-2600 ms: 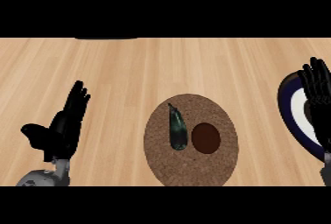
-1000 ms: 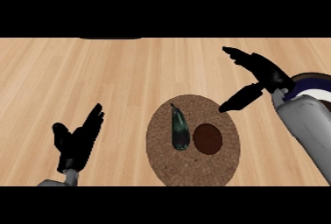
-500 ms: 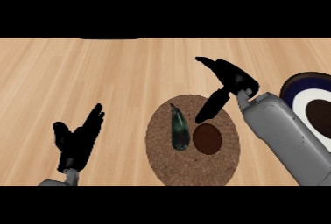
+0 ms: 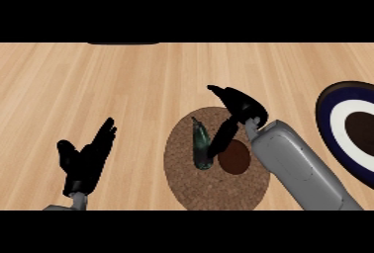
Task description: Pick the eggplant from the placemat and place it in the plate
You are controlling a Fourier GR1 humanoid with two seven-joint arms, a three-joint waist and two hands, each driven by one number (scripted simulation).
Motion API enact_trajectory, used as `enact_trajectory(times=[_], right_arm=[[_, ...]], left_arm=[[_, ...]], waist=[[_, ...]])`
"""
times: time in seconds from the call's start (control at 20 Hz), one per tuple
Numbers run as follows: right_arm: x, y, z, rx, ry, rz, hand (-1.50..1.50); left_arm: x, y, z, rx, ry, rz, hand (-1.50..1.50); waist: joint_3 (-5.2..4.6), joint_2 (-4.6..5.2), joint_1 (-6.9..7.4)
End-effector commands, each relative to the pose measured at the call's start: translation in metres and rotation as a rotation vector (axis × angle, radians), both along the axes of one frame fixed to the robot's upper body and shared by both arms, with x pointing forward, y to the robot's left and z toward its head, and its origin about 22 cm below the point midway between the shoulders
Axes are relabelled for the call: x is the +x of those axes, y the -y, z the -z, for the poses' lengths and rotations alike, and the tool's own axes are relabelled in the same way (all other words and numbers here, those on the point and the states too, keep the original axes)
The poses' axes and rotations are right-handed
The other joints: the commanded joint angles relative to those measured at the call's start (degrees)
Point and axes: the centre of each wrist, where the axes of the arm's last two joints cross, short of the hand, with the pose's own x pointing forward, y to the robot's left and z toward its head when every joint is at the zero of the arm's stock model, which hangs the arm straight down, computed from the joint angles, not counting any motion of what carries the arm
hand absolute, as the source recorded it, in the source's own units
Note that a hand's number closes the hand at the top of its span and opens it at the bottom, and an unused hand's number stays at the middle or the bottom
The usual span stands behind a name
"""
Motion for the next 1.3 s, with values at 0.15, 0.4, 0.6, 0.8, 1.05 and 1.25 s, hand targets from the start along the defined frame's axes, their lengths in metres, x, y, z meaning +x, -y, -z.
enact_trajectory(times=[0.15,0.4,0.6,0.8,1.05,1.25], right_arm=[[-0.019,-0.044,0.016,0.025,0.001,0.005,-1.5],[-0.007,-0.033,0.032,-0.105,-0.002,-0.012,-1.5],[-0.013,-0.03,0.029,-0.144,-0.007,0.02,-1.5],[-0.005,-0.024,0.053,-0.134,-0.039,-0.007,-1.5],[-0.017,-0.039,0.063,-0.14,-0.053,-0.033,-1.5],[-0.004,-0.038,0.061,-0.156,-0.085,-0.042,-1.5]], left_arm=[[-0.01,-0.012,0.024,-0.023,-0.072,-0.001,0.0],[0.003,0.006,0.02,-0.015,-0.068,0.0,0.0],[0.0,-0.006,0.026,-0.017,-0.049,-0.007,0.0],[0.003,-0.01,0.016,-0.008,-0.078,-0.001,0.0],[-0.007,-0.004,0.014,0.0,-0.069,-0.015,0.0],[0.002,-0.008,0.026,0.009,-0.062,0.008,0.0]], waist=[[-0.36,0.33,0.08],[-0.34,0.39,0.06],[-0.36,0.31,-0.24],[-0.34,0.4,0.05],[-0.34,0.3,0.0],[-0.35,0.36,-0.1]])
